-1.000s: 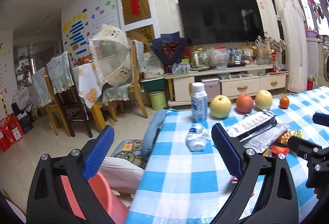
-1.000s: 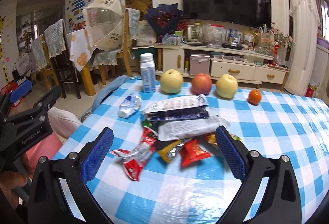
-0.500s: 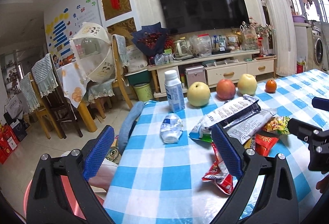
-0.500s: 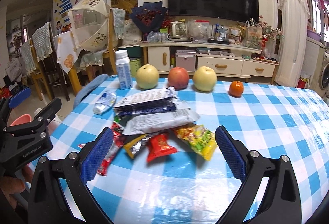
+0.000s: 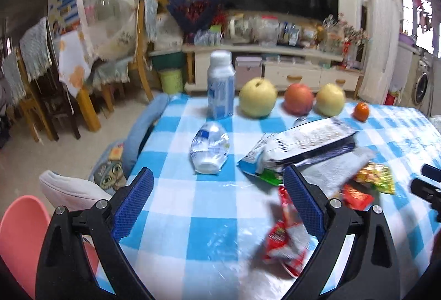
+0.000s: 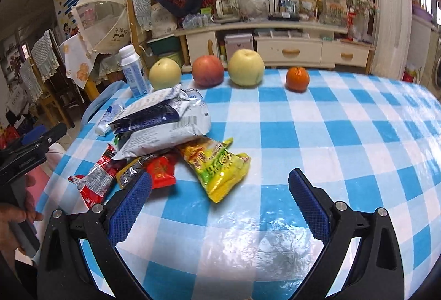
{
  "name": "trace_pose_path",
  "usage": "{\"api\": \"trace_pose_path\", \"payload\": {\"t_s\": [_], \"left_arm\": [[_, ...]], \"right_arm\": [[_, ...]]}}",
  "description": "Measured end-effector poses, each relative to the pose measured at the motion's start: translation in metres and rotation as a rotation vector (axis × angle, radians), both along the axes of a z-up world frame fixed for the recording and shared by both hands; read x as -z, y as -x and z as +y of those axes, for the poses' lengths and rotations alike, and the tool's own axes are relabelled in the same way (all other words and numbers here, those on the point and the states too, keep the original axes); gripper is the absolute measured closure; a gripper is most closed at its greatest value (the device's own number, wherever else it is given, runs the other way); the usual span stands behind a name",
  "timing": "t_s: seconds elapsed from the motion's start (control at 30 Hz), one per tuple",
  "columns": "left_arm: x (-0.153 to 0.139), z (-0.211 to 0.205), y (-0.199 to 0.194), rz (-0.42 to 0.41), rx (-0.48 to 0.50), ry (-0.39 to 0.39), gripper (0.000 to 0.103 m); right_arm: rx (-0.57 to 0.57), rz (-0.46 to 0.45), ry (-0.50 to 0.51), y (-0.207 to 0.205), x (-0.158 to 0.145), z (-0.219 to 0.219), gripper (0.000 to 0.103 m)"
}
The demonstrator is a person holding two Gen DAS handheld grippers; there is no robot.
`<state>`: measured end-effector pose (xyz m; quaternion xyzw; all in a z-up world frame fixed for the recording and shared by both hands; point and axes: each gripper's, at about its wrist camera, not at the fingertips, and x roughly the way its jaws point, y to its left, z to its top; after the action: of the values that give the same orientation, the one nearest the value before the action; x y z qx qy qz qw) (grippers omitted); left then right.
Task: Collect trash
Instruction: 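Grasp the clear plastic bottle with the left gripper while the right grasps the yellow chip bag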
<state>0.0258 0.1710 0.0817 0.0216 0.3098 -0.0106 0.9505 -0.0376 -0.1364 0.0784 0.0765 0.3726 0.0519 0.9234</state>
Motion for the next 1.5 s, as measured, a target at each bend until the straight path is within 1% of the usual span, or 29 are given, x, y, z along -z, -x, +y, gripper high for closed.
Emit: {"api": "trace_pose_path", "payload": {"t_s": [0.07,0.17,0.3,0.4,0.43,0.47,0.6,0.67,0.77,0.93,1.03,1.1,1.2,1.33,1.37,1.4,1.43,1.5], "left_arm": [[0.007,0.002,-0.017,0.032,-0.005,-0.015,0.007],[0.017,0.005,-0.042,0.074,-0.006,-0.03,0.007],[0.025,0.006,-0.07,0.108,0.006,-0.054,0.007],[0.027,0.01,-0.087,0.12,0.003,-0.048,0.007],[0.028,0.011,-0.091,0.126,0.004,-0.042,0.007],[0.03,0.012,-0.095,0.135,0.005,-0.043,0.007],[0.036,0.008,-0.11,0.157,0.02,-0.065,0.007],[0.04,0.007,-0.114,0.175,0.022,-0.063,0.01],[0.045,0.007,-0.12,0.206,0.018,-0.061,0.026],[0.054,0.011,-0.127,0.238,-0.005,-0.052,0.027],[0.055,0.01,-0.131,0.243,-0.007,-0.05,0.027],[0.055,0.009,-0.132,0.242,-0.005,-0.046,0.027],[0.058,0.01,-0.136,0.265,0.013,-0.005,0.027],[0.065,0.007,-0.137,0.281,0.03,-0.021,0.027],[0.064,0.006,-0.136,0.278,0.032,-0.019,0.031],[0.062,0.005,-0.136,0.275,0.037,-0.014,0.037],[0.062,0.004,-0.136,0.273,0.041,-0.012,0.04],[0.062,-0.001,-0.135,0.269,0.046,-0.024,0.042]], "right_arm": [[-0.008,0.001,-0.043,-0.003,0.001,-0.01,0.005],[-0.013,0.008,-0.039,-0.011,0.002,-0.014,0.005],[-0.061,0.037,-0.074,-0.027,0.01,-0.015,0.005],[-0.113,0.05,-0.096,-0.036,0.015,-0.008,0.01],[-0.126,0.053,-0.102,-0.037,0.015,-0.006,0.017],[-0.14,0.057,-0.11,-0.04,0.016,-0.003,0.019],[-0.178,0.056,-0.104,-0.046,0.02,0.007,0.019],[-0.191,0.058,-0.102,-0.048,0.022,0.008,0.019],[-0.191,0.07,-0.098,-0.053,0.026,0.008,0.019],[-0.197,0.071,-0.13,-0.057,0.029,0.005,0.02],[-0.207,0.071,-0.137,-0.058,0.031,0.005,0.026],[-0.21,0.068,-0.138,-0.057,0.032,0.004,0.027],[-0.208,0.073,-0.149,-0.059,0.034,0.002,0.027],[-0.201,0.096,-0.147,-0.062,0.039,0.002,0.025],[-0.2,0.097,-0.15,-0.062,0.04,0.002,0.024],[-0.199,0.095,-0.155,-0.062,0.04,0.001,0.024],[-0.199,0.095,-0.159,-0.062,0.04,0.001,0.024],[-0.198,0.094,-0.163,-0.063,0.041,0.0,0.025]]}}
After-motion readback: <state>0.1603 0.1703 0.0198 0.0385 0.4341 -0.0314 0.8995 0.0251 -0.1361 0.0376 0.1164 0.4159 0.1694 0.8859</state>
